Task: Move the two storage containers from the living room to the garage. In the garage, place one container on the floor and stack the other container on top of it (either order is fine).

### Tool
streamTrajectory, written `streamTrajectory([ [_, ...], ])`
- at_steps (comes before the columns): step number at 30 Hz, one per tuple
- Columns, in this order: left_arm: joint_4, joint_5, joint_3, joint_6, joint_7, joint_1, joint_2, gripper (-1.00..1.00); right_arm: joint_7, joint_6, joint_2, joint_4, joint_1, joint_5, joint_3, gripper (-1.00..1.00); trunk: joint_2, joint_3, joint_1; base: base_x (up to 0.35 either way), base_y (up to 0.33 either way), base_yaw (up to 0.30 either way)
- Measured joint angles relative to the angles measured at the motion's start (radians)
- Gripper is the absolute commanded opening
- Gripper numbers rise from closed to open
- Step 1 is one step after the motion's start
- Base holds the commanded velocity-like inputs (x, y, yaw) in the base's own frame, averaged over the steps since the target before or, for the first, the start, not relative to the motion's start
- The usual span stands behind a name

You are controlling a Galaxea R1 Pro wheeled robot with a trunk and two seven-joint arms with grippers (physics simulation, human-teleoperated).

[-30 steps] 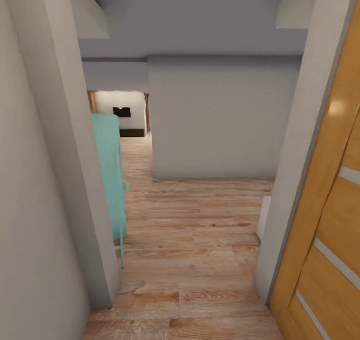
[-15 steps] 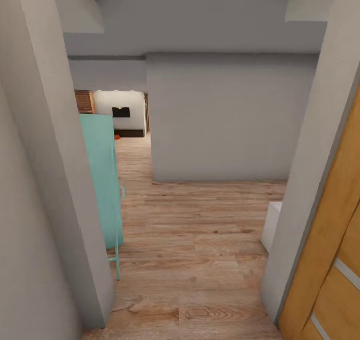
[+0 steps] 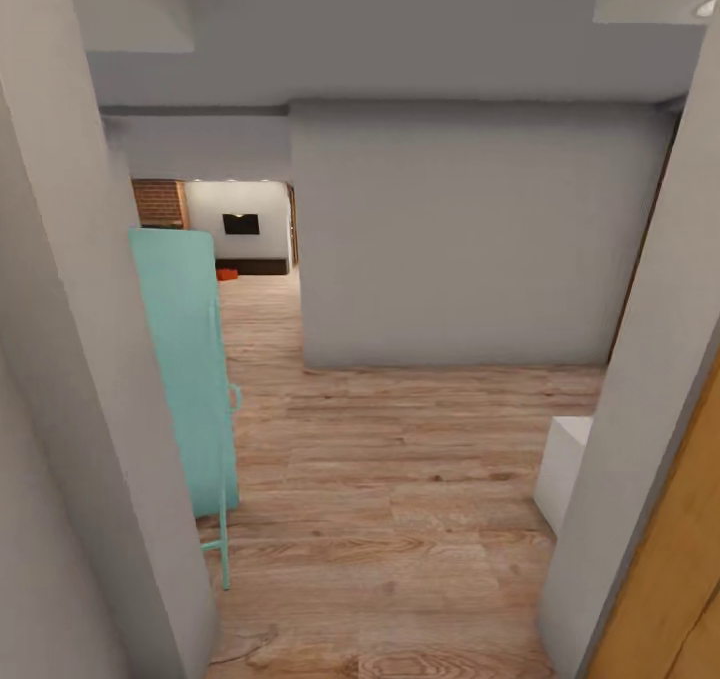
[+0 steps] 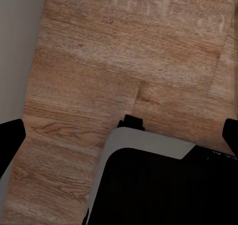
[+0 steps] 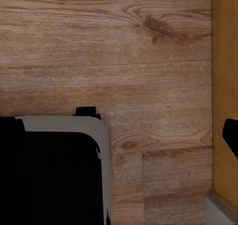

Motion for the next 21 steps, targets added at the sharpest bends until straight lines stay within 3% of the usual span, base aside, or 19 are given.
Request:
streamTrajectory([
  [21, 0.001, -0.001, 0.000, 0.001, 0.000, 0.000, 0.000, 1.00, -0.003, 0.002, 0.002, 0.000, 0.001, -0.002, 0.000, 1.00, 0.000, 0.000, 0.000, 0.322, 0.000, 0.000],
])
